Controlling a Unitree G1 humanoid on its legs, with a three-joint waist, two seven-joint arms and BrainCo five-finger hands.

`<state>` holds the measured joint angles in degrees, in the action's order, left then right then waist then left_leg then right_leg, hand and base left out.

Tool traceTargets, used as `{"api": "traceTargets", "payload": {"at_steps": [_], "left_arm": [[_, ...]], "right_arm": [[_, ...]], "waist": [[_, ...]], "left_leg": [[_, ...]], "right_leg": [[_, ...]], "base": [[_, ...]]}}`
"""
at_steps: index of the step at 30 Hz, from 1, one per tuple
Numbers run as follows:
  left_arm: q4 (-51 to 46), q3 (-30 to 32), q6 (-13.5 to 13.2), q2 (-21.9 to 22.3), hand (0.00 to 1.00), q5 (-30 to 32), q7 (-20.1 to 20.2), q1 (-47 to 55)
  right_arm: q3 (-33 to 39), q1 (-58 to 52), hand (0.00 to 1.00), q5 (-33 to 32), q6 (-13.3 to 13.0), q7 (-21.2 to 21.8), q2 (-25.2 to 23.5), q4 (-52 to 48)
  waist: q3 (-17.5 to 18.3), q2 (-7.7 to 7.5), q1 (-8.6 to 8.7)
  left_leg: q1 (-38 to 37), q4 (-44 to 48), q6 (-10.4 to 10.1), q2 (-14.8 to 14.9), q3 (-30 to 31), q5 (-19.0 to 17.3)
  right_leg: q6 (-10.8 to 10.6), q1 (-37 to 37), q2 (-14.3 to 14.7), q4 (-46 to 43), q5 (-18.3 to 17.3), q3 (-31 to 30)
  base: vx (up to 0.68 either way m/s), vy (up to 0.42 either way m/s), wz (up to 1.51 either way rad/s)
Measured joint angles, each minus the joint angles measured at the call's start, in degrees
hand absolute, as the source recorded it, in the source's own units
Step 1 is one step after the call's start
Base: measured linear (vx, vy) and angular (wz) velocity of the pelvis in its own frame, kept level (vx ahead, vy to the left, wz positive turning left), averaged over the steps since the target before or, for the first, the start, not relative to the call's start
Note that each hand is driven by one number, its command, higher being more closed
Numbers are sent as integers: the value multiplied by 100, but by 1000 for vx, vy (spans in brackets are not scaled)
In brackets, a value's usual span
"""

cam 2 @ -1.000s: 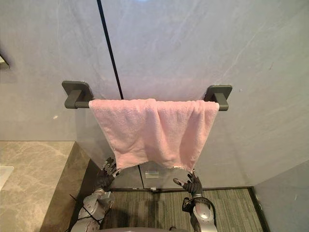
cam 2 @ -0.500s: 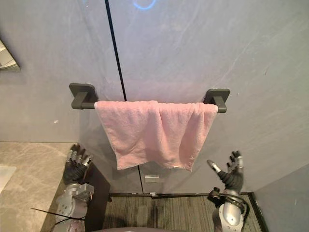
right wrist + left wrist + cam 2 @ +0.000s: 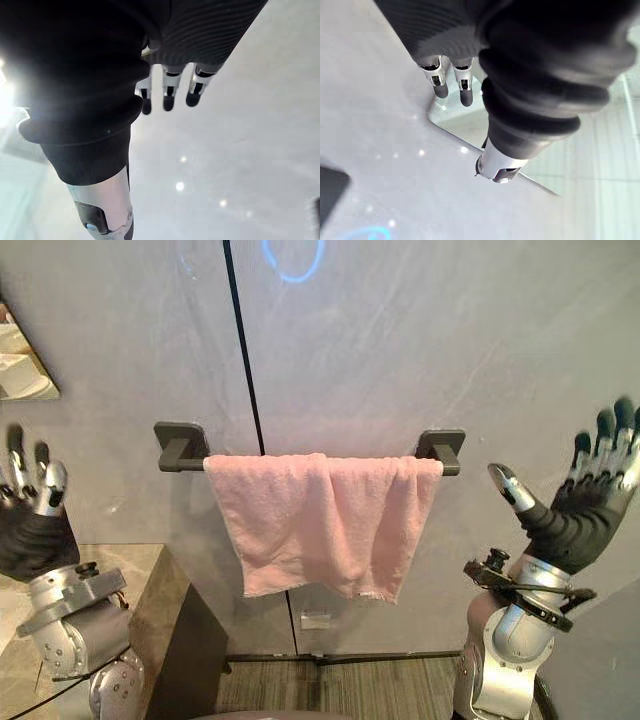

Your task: Organize washtable

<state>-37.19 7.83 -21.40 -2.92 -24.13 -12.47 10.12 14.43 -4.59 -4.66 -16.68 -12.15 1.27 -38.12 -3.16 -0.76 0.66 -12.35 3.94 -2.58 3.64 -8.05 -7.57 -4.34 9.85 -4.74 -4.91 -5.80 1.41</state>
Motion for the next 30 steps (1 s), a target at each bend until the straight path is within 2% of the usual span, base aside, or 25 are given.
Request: {"api": "traceTargets", "payload": {"at_steps": [2, 3, 6, 8, 10, 13, 14, 16, 18, 22, 27, 30], "left_arm": [[-116, -334, -59, -17, 0, -66, 232, -75], [-135, -662, -98, -20, 0, -212, 392, -145], [-105, -1655, -95, -28, 0, -763, 899, -349], [93, -2256, -6, -43, 0, -1088, 1229, -466], [482, -2827, 192, -108, 0, -1615, 1627, -568], [992, -3236, 452, -184, 0, -2087, 2001, -702], [1070, -3304, 499, -214, 0, -2140, 2052, -722], [1307, -3606, 690, -355, 0, -2322, 2355, -765], [1462, -3686, 721, -410, 0, -2453, 2410, -757], [2012, -3712, 901, -796, 0, -2498, 2497, -749], [2419, -3766, 1077, -907, 0, -2400, 2495, -729], [2756, -3763, 1194, -909, 0, -2220, 2481, -702]], "right_arm": [[-316, 100, 0, -233, -124, 294, 140, -124], [-566, 151, 0, -398, -214, 488, 181, -147], [-1248, 286, 0, -795, -256, 969, 234, -136], [-1678, 306, 0, -956, -252, 1258, 318, -68], [-2110, 315, 0, -1186, -169, 1650, 446, 172], [-2463, 315, 0, -1504, -28, 2054, 720, 533], [-2544, 315, 0, -1541, -16, 2118, 802, 603], [-2883, 311, 0, -1629, 159, 2509, 1211, 854], [-2961, 264, 0, -1784, 190, 2635, 1402, 1069], [-2956, 127, 0, -2031, 267, 2949, 1951, 1692], [-2975, 13, 0, -2045, 299, 3124, 2047, 2221], [-3032, 13, 0, -1774, 299, 3108, 2018, 2664]], "waist": [[68, 77, 17], [109, 119, 23], [141, 168, 47], [164, 196, 57], [198, 199, 107], [199, 196, 164], [198, 195, 166], [194, 183, 165], [186, 170, 161], [174, 153, 160], [22, 108, 175], [-19, 66, 167]], "left_leg": [[-19, -16, 13, -34, -5, -7], [-25, -39, 15, -62, -6, -6], [-81, -86, 32, -76, -32, 10], [-151, -92, 39, -80, -38, 19], [-156, -92, 39, -83, -46, 19], [-165, -100, 40, -83, -83, 19], [-170, -103, 40, -82, -94, 19], [-183, -118, 40, -79, -127, 18], [-182, -129, 40, -80, -129, 18], [-139, -138, 41, -83, -131, 18], [-126, -102, 41, -81, -130, 18], [-95, -95, 41, -84, -119, 17]], "right_leg": [[-4, 14, -14, 3, 2, -24], [-19, 17, -27, 4, 11, -29], [-36, 32, -38, 9, 43, -40], [-39, 89, -38, 14, 51, -47], [-38, 91, -28, 17, 52, -83], [-36, 80, -13, 22, 54, -126], [-35, 80, -10, 24, 54, -136], [-32, 79, -2, 44, 57, -161], [-32, 75, -2, 52, 57, -162], [-31, 36, -2, 68, 60, -164], [-22, -3, -2, 64, 78, -166], [-22, -3, -8, 60, 79, -160]], "base": [[-114, -1, -6], [-82, 16, -3], [-58, 6, -4], [-12, 1, -2], [0, 0, 0], [-16, -7, -5], [-20, -12, -11], [-8, -12, -7], [0, 0, 0], [0, 0, 0], [-18, -7, 0], [-62, -20, 2]]}}
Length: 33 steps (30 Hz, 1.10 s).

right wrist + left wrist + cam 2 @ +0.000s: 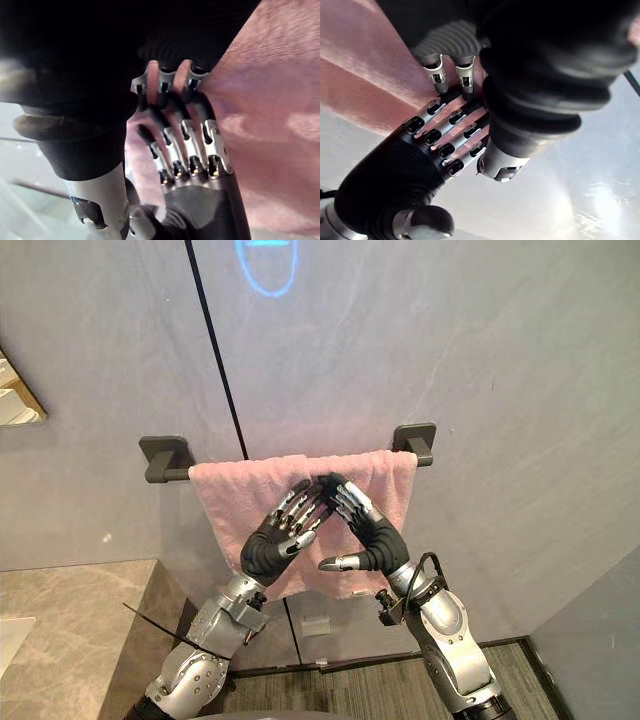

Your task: Organize washtable

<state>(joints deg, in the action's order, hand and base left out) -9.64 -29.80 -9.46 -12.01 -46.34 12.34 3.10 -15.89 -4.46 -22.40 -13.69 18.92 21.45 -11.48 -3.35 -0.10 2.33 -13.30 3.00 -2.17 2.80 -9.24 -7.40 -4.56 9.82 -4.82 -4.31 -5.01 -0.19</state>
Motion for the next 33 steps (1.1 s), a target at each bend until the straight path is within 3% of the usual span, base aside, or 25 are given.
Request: {"api": "traceTargets", "payload": {"at_steps": [5, 10, 14, 25, 33], "left_arm": [[146, -36, 174, 14, 0, 410, -39, 215], [133, 44, 112, 281, 0, 806, 17, 184], [148, 228, 0, 462, 0, 1123, 2, 177], [564, 897, -110, 523, 0, 1621, -217, 219], [488, 1669, -221, 667, 0, 1804, -367, 562]], "right_arm": [[-15, -14, 0, 538, 10, -169, -309, 585], [-130, -91, 0, 1235, 321, -384, -593, 1337], [-102, -223, 0, 1545, 428, -486, -785, 1499], [993, -225, 0, 1873, 426, -1042, -1197, 1409], [2129, -353, 0, 1978, 394, -1502, -1632, 753]], "waist": [[-107, -5, 4], [-156, -68, -14], [-168, -44, -7], [-178, -31, -7], [-182, -35, -1]], "left_leg": [[52, 2, 1, -1, 40, 1], [119, 0, 2, -4, 124, 2], [246, 1, 10, -4, 150, 10], [307, -15, 18, -6, 238, 18], [335, -15, 21, -4, 295, 24]], "right_leg": [[1, -29, -1, 15, 0, 26], [4, -49, -6, 63, 1, 117], [4, -123, -7, 68, 1, 149], [6, -115, -6, 150, 1, 233], [11, -109, -7, 168, 4, 287]], "base": [[-42, -20, 4], [9, -25, 8], [1, -22, 4], [-22, -25, 4], [-25, -26, 3]]}}
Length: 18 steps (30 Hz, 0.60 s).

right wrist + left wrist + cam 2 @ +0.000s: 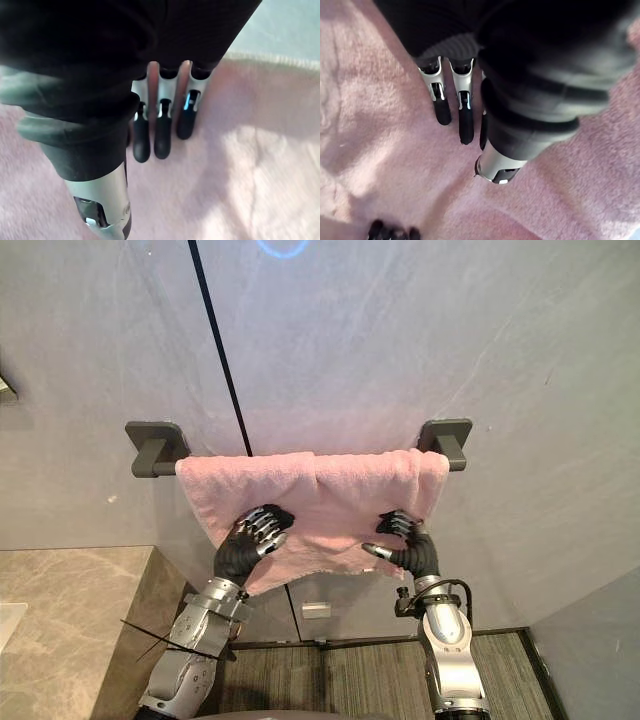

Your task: Organize washtable

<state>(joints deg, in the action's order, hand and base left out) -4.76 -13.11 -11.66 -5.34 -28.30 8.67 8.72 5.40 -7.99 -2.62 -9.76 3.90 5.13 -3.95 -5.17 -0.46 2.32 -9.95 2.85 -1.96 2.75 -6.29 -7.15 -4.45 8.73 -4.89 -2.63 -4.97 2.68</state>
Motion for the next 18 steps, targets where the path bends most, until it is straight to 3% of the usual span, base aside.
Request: {"api": "traceTargets", "payload": {"at_steps": [14, 18], "left_arm": [[-900, 856, -233, 393, 0, 146, -249, 1060], [-932, 912, -232, 511, 0, 134, -245, 1383]], "right_arm": [[839, -911, 0, 2, -110, -428, -769, -1135], [831, -1380, 0, 48, -108, -492, -945, -1428]], "waist": [[-68, -83, -23], [-87, -128, -120]], "left_leg": [[7, -25, -4, 30, -52, -3], [5, 10, -9, 57, -151, -31]], "right_leg": [[8, -6, -22, -3, 5, -9], [0, 1, -66, -39, -9, 0]], "base": [[-34, -15, -1], [-19, -6, -4]]}}
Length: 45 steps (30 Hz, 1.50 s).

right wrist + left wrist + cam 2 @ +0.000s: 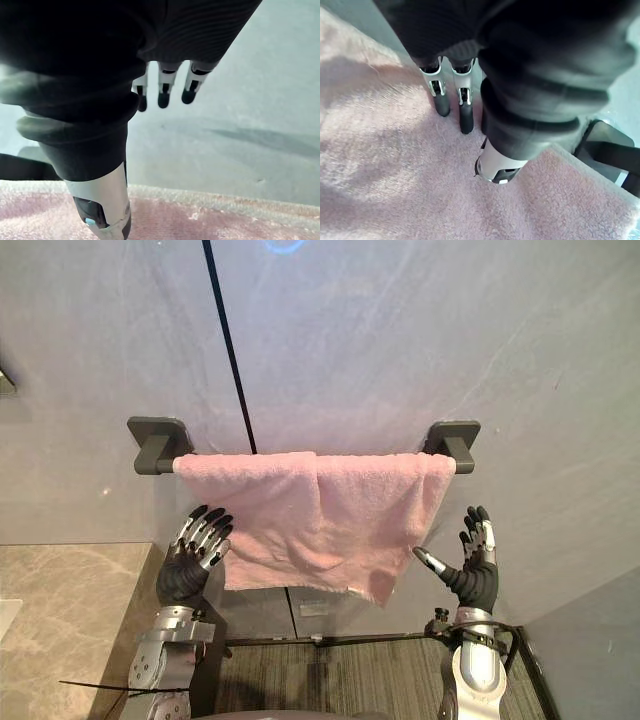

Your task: Organize washtable

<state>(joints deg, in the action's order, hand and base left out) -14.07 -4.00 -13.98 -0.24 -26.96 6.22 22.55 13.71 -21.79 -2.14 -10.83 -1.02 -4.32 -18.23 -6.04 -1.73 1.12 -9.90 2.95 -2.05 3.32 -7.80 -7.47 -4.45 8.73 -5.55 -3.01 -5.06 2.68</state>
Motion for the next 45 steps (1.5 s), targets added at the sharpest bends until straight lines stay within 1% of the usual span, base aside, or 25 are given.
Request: {"api": "traceTargets", "payload": {"at_steps": [1, 6, 9, 11, 16, 23, 24, 28, 33, 35, 39, 41, 42, 43, 44, 45], "left_arm": [[1, 13, 1, 24, 0, -7, -2, 89], [156, 209, 2, 107, 0, -11, 1, 386], [539, 307, 25, 113, 0, -10, 2, 435], [773, 359, 51, 121, 0, -6, 2, 444], [1328, 433, 118, 133, 0, 94, -13, 453], [2293, 464, 148, 126, 0, 759, -163, 248], [2506, 455, 160, 113, 0, 921, -196, 200], [3570, 405, 241, 105, 0, 1323, -347, -59], [4572, 361, 306, 54, 0, 1882, -594, -307], [4858, 360, 368, 58, 0, 1932, -664, -352], [5197, 380, 372, 55, 0, 1939, -796, -477], [5407, 432, 374, 56, 0, 1997, -839, -630], [5493, 482, 375, 58, 0, 2030, -892, -746], [5538, 497, 376, 49, 0, 2038, -902, -792], [5567, 520, 379, 9, 0, 2036, -916, -951], [5574, 589, 381, 8, 0, 2033, -931, -1084]], "right_arm": [[-1, -116, 0, 1, 0, -2, -4, -22], [-37, -479, 0, 0, 4, 8, -87, 36], [-63, -546, 0, 4, 14, 10, -84, 504], [-127, -609, 0, 5, 22, 10, -81, 848], [-350, -608, 0, 50, 60, 13, -79, 1450], [-633, -480, 0, 248, 119, 6, -6, 2257], [-693, -466, 0, 259, 117, 6, 29, 2430], [-798, -351, 0, 272, 139, -1, 102, 3285], [-784, -157, 0, 201, 243, -29, 122, 4171], [-766, -89, 0, 154, 260, -32, 137, 4424], [-693, 135, 0, 92, 271, -72, 141, 4792], [-666, 251, 0, 50, 292, -154, 157, 4909], [-666, 355, 0, 49, 306, -166, 177, 4962], [-676, 462, 0, 50, 330, -180, 193, 5021], [-678, 671, 0, 51, 364, -201, 192, 5082], [-678, 804, 0, 52, 383, -221, 176, 5082]], "waist": [[1, -2, -34], [6, -5, -71], [19, -30, -124], [38, -49, -192], [73, -89, -199], [149, -142, -204], [168, -93, -204], [358, -50, -201], [385, -27, -199], [385, -3, -199], [366, 11, -207], [286, 30, -206], [257, -10, -238], [203, -12, -243], [43, 18, -246], [-151, 1, -245]], "left_leg": [[-5, 9, 1, 0, -16, -10], [-35, 76, -8, -6, -18, -75], [-30, 121, -5, -8, -18, -101], [6, 133, -6, -9, -18, -102], [71, 210, -21, -9, -11, -111], [131, 315, -14, -3, -9, -176], [130, 308, -14, -3, -16, -172], [113, 254, -33, 2, -29, -151], [42, -99, -102, 5, -41, 85], [7, -156, -118, 27, -56, 106], [26, -235, -162, 76, -172, 142], [28, -270, -160, 77, -224, 158], [63, -259, -160, 86, -351, 157], [158, -218, -159, 96, -426, 157], [278, -123, -150, 135, -528, 146], [376, -31, -124, 193, -590, 122]], "right_leg": [[-2, 0, -7, -21, -12, 20], [-32, 0, -43, -221, -139, 55], [-32, -25, -55, -316, -193, 62], [-33, -61, -58, -332, -198, 65], [-33, -102, -71, -357, -198, 130], [-32, -106, -75, -377, -199, 139], [-33, -112, -76, -377, -198, 138], [-33, -117, -67, -361, -198, 132], [-6, -208, -35, -309, -165, 138], [5, -206, -6, -279, -154, 126], [29, -304, 62, -260, -109, 14], [28, -386, 69, -269, -91, -30], [25, -527, 81, -378, -89, -151], [25, -675, 86, -522, -89, -211], [2, -981, 122, -868, -75, -287], [-70, -1230, 158, -1208, -32, -292]], "base": [[-58, -21, -1], [-60, -19, 4], [-28, -9, 1], [0, 0, 0], [-2, -9, 2], [-32, -6, 0], [0, 0, 0], [0, 0, 0], [-22, -29, 0], [-10, -34, -4], [-18, -34, -15], [-32, -12, -18], [-64, 5, -39], [-89, -3, -55], [-127, -25, -48], [-215, -41, -38]]}}
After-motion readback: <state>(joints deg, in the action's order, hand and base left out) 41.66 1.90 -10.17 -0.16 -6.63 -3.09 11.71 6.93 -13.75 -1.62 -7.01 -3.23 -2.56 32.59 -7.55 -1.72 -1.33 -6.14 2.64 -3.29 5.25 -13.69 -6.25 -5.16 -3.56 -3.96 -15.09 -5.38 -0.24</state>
